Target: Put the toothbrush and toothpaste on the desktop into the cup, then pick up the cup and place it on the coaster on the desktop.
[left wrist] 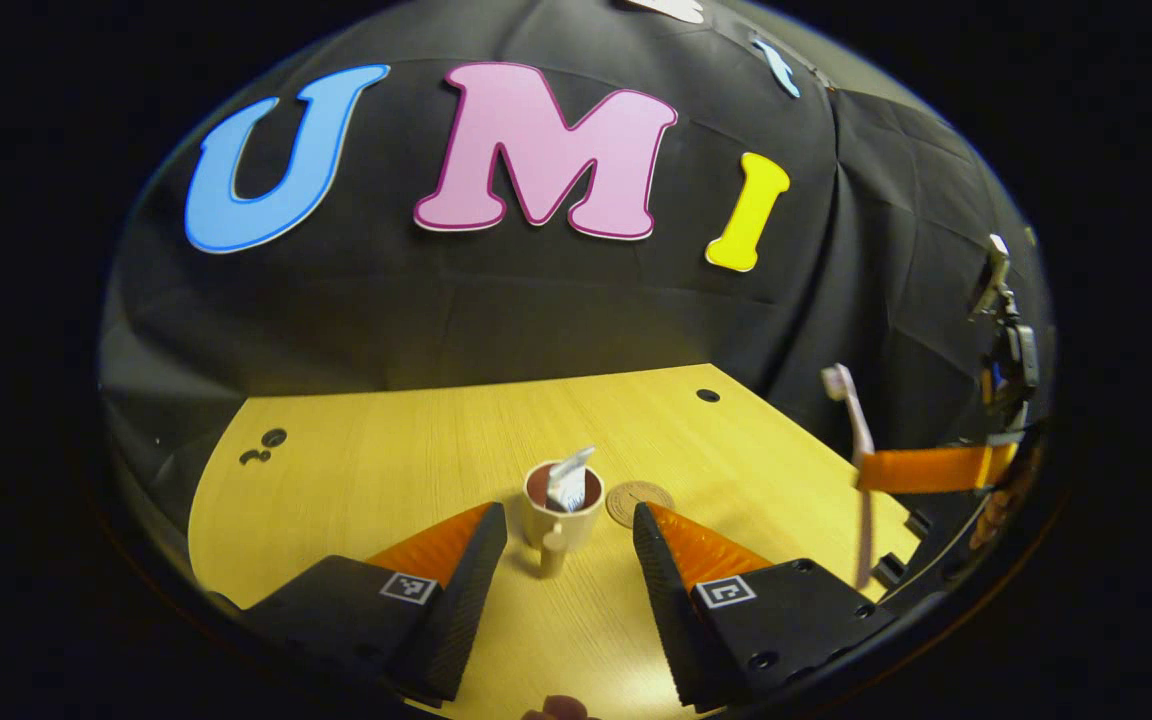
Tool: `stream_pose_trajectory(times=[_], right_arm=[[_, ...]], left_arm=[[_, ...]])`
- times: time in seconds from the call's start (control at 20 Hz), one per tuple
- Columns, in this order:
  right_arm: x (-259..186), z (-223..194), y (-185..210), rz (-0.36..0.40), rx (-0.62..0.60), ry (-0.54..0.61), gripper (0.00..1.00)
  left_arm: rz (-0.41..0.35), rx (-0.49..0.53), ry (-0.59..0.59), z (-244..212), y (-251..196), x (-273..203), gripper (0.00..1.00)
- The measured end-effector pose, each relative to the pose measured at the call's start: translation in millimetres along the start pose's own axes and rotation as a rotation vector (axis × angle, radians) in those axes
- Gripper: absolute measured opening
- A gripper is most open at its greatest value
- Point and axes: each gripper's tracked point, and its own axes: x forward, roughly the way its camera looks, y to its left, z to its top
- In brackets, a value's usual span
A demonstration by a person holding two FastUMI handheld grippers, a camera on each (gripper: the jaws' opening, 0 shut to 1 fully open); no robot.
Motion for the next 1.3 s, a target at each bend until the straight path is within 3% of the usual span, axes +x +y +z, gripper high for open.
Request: stream_pose_trajectory(times=[0.15,0.4,0.65,0.95,1.3], right_arm=[[35.1,20.4,13.5,0.058,-0.002,-0.026,0.06],[88.8,37.8,22.7,0.130,-0.026,-0.059,0.06],[146.4,50.2,8.0,0.147,-0.015,-0.085,0.06],[210.4,41.4,-3.8,0.177,-0.016,-0.088,0.06],[253.8,15.8,-12.4,0.197,-0.074,-0.099,0.06]], left_arm=[[0.021,-0.086,0.031,-20.2,-0.9,-38.9,0.79],[0.129,-0.174,0.050,-45.0,14.8,-73.8,0.80],[0.221,-0.213,0.082,-65.8,21.6,-92.3,0.80],[0.292,-0.277,0.114,-89.7,14.6,-102.9,0.80],[0.355,-0.330,0.174,-124.1,14.5,-106.9,0.80]])
